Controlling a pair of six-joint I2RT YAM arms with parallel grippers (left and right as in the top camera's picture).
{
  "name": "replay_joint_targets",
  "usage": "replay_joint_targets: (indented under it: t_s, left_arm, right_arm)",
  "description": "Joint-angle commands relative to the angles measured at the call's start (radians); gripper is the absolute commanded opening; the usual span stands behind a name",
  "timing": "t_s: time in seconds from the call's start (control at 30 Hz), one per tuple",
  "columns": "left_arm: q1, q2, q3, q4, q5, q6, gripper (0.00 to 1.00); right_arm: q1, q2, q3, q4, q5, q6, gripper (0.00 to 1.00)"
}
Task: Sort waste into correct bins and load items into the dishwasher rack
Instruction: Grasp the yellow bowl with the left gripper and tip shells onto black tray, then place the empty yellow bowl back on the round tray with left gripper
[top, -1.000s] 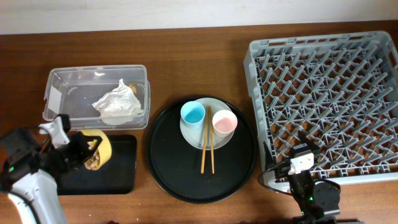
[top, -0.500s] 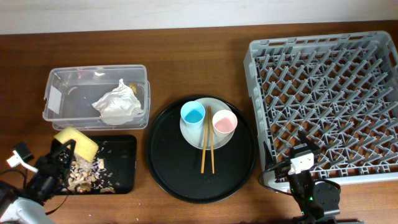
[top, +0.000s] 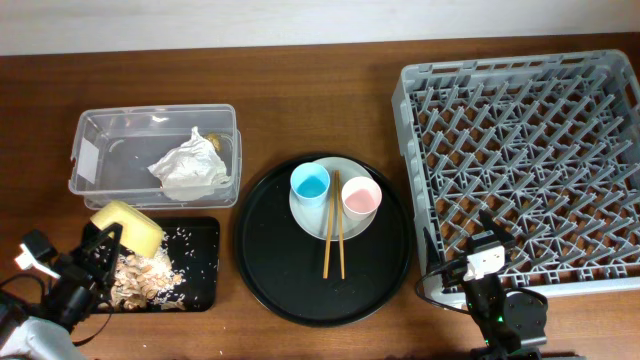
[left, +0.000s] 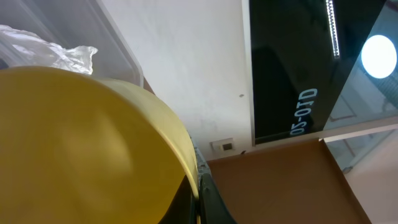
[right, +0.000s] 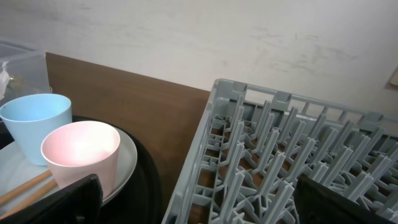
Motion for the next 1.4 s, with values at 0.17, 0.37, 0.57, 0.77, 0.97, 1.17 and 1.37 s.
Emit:
replay_joint_targets:
  t_s: [0.17, 0.37, 0.57, 0.77, 0.97, 1.17, 1.37]
  left_arm:
    - [-0.326, -0.089, 0.138, -0.112, -0.389, -0.166, 0.0]
    - [-1.248, -0.141, 0.319, -0.091, -1.26, -0.537, 0.0]
    - [-1.781, 0.191, 0.319, -0.059, -1.547, -0.662, 0.0]
    - [-1.793, 0.269, 0.319, -0.063, -1.49, -0.662, 0.26]
    - [-1.767, 0.261, 0.426, -0.091, -1.621, -0.661, 0.46]
    - [-1.621, 0.309, 0.498, 0.193, -1.798, -0.662, 0.38]
    - [-1.622, 0.45, 0.498, 0.212, -1.736, -0.662, 0.38]
  right_arm:
    - [-0.007, -0.005, -0.005, -0.006, 0.008, 0.009, 0.99]
    - [-0.007, -0.005, -0.005, -0.006, 0.008, 0.009, 0.99]
    - [-0.007, -0.005, -0.005, -0.006, 0.008, 0.009, 0.99]
    - [-0.007, -0.005, -0.005, -0.006, 0.008, 0.009, 0.99]
    - [-0.007, -0.005, -0.005, -0.006, 0.008, 0.009, 0.99]
    - [-0.007, -0.005, -0.005, -0.006, 0.008, 0.009, 0.99]
    - [-0.007, -0.005, -0.005, -0.006, 0.008, 0.009, 0.99]
